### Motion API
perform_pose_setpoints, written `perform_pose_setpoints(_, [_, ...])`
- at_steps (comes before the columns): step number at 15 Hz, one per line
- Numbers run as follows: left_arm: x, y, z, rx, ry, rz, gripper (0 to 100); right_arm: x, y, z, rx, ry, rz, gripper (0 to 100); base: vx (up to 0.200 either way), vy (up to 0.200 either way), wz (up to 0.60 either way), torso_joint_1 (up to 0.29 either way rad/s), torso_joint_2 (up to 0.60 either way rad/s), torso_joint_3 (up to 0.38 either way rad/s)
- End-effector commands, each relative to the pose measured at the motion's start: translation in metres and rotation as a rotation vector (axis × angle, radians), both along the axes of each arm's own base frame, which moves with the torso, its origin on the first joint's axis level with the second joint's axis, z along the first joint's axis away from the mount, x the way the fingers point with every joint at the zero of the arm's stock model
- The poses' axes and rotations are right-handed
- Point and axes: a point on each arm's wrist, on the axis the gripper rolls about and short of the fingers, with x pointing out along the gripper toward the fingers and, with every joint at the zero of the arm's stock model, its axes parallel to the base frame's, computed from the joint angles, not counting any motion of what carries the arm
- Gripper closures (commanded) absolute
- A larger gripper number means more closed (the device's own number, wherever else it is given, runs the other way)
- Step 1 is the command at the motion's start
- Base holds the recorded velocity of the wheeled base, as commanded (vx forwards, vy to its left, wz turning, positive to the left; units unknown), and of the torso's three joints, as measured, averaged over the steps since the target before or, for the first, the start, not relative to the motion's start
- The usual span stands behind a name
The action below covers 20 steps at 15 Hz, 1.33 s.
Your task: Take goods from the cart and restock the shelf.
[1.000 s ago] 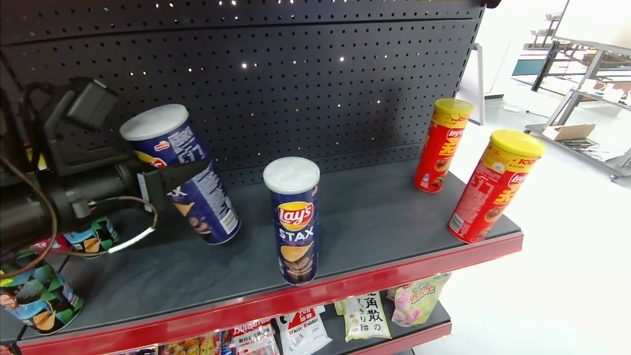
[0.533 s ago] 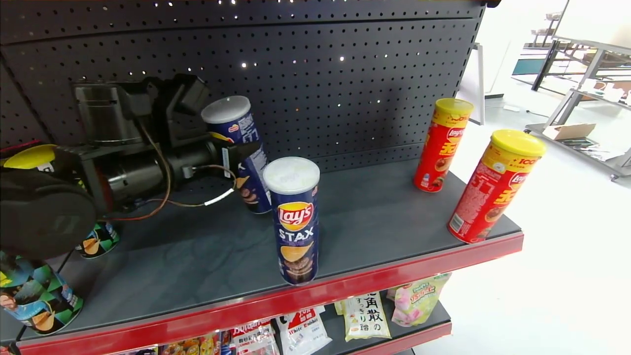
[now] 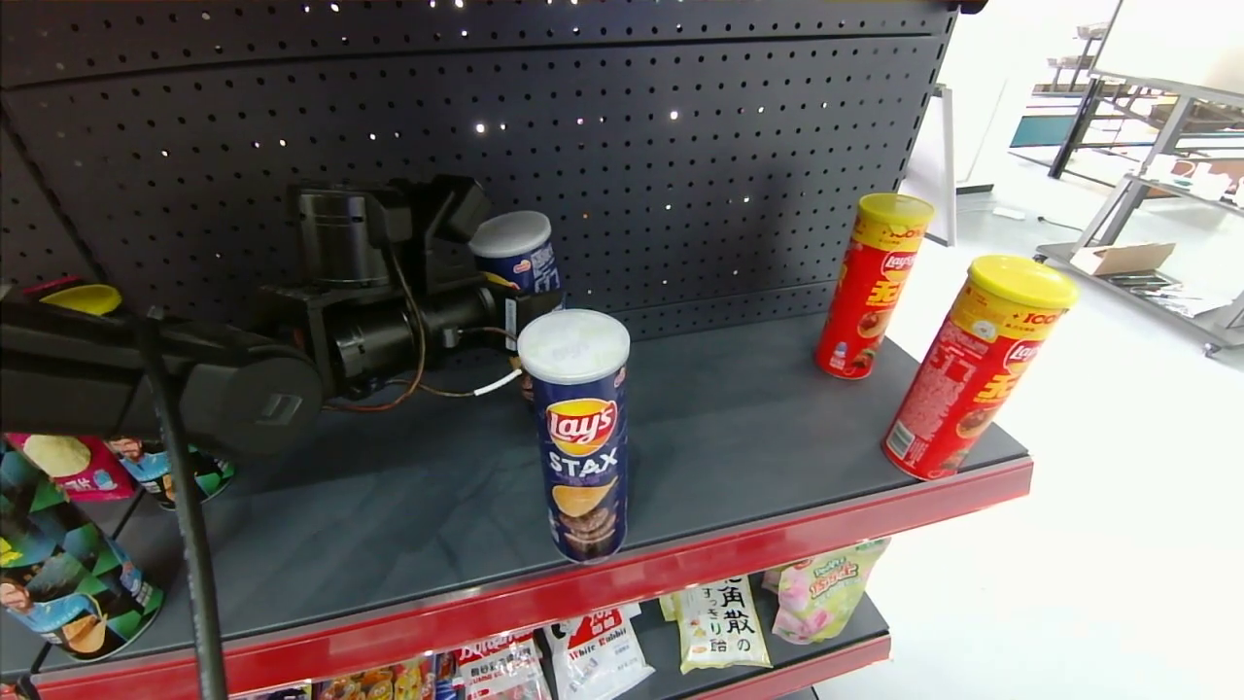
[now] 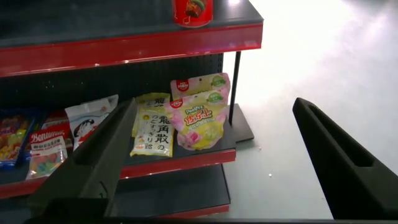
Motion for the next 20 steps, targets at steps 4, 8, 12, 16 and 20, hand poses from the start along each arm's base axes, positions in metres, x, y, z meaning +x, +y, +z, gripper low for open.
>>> perform_pose_setpoints(4, [0.012, -0.020, -0.002, -0.005, -0.011, -0.035, 100, 0.000, 0.000, 0.000, 0.000, 0.002, 0.001, 0, 0.000, 0.000, 0.00, 0.000, 0.00, 0.000])
perform_pose_setpoints(8, [0.012, -0.024, -0.005, 0.004, 0.001, -0.048, 100, 0.000, 0.000, 0.000, 0.000, 0.002, 0.001, 0, 0.000, 0.000, 0.00, 0.000, 0.00, 0.000])
perform_pose_setpoints(12, [0.013, -0.024, 0.000, 0.013, 0.001, -0.043, 100, 0.000, 0.000, 0.000, 0.000, 0.002, 0.001, 0, 0.000, 0.000, 0.00, 0.000, 0.00, 0.000])
perform_pose_setpoints(16, [0.015, -0.017, 0.002, 0.037, -0.008, -0.029, 100, 0.000, 0.000, 0.000, 0.000, 0.002, 0.001, 0, 0.000, 0.000, 0.00, 0.000, 0.00, 0.000])
perform_pose_setpoints(20, [0.015, -0.013, 0.002, 0.043, -0.004, -0.020, 100, 0.000, 0.000, 0.000, 0.000, 0.002, 0.001, 0, 0.000, 0.000, 0.00, 0.000, 0.00, 0.000])
